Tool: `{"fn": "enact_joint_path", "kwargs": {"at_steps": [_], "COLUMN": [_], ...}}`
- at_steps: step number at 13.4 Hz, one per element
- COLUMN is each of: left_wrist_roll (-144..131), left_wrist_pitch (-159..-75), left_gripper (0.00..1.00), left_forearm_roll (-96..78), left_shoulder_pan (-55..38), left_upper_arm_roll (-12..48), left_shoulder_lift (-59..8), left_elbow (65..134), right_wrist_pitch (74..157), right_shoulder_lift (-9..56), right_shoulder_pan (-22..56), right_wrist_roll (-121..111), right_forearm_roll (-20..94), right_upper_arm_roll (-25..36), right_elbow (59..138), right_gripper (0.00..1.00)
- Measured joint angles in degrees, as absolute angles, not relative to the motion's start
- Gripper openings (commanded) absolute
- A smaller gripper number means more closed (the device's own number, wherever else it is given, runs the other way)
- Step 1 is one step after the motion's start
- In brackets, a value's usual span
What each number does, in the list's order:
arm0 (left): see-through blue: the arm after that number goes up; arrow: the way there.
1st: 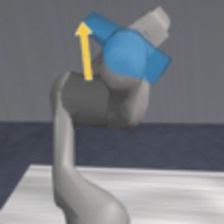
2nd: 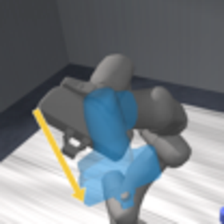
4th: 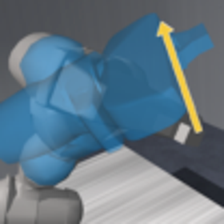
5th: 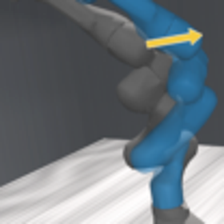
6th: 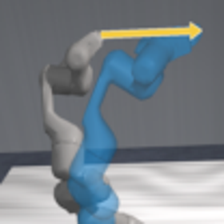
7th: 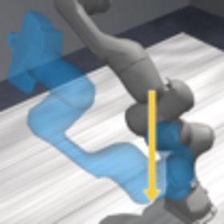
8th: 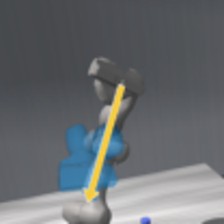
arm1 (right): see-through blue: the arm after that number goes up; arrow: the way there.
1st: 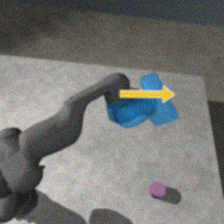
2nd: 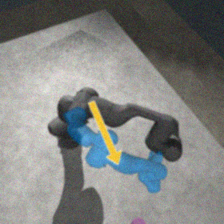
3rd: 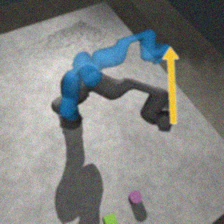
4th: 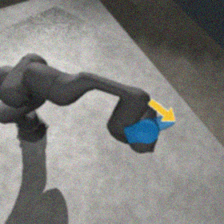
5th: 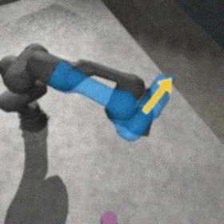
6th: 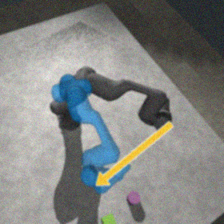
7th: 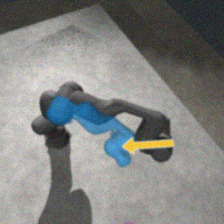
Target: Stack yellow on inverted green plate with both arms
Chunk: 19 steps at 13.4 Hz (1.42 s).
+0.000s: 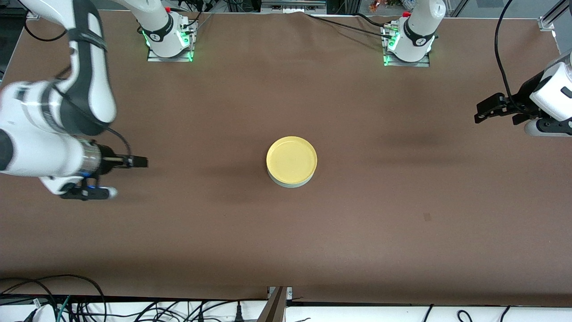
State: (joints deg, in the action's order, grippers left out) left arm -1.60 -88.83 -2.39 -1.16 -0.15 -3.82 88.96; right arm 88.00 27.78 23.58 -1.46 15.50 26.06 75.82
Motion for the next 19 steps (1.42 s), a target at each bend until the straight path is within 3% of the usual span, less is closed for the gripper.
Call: {"fn": "enact_joint_path", "kwargs": {"at_steps": [2, 6, 14, 19], "left_wrist_roll": [-1.60, -1.60, -1.60, -1.60], "left_wrist_pitch": [-88.75, -88.66, -88.59, -88.58], "left_gripper": [1.00, 1.00, 1.00, 1.00], "left_forearm_roll": [-2.39, -2.39, -2.39, -2.39], "left_shoulder_pan": [-1.16, -1.16, -1.16, -1.16], "left_upper_arm_roll": [-0.15, -0.15, -0.16, -0.13], "left_shoulder_lift": [-3.82, -3.82, -4.05, -4.11], "left_elbow": [88.94, 88.93, 88.92, 88.92], "right_wrist_pitch": [85.26, 82.74, 83.30, 81.73], "right_shoulder_lift": [24.06, 16.05, 5.72, 4.86], "right_shoulder_pan": [21.12, 14.45, 9.50, 8.43], "right_wrist_roll": [-2.06, -2.28, -2.61, -3.38], "right_forearm_roll": [13.34, 3.68, 2.36, -0.49], "right_upper_arm_roll": [24.70, 16.11, 15.26, 12.80], "right_elbow": [74.42, 74.98, 81.78, 83.19], "right_gripper": [1.00, 1.00, 1.00, 1.00]}}
